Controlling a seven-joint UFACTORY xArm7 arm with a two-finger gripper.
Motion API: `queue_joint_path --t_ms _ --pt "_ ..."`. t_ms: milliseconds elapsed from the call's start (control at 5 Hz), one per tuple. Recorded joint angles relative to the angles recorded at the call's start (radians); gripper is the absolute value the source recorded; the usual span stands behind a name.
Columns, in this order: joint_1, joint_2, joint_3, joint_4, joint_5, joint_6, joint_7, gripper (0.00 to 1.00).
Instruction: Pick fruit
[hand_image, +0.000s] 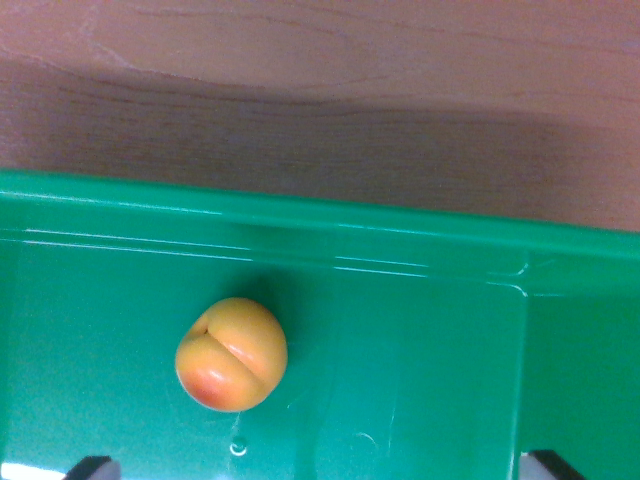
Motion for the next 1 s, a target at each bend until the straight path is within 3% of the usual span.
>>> queue_joint_path --t_ms 200,400,600,800,1000 --pt "0.0043 0.017 0.0 -0.028 -0.0012 -0.046 -0.008 0.0" --pt "0.0043 0.017 0.0 -0.028 -0.0012 -0.046 -0.008 0.0" --pt "0.0086 0.035 0.001 -0.057 -0.0025 -0.093 -0.016 0.0" --pt "0.0086 0.035 0.001 -0.057 -0.0025 -0.093 -0.016 0.0" --pt "0.013 0.053 0.001 -0.085 -0.0037 -0.14 -0.024 0.0"
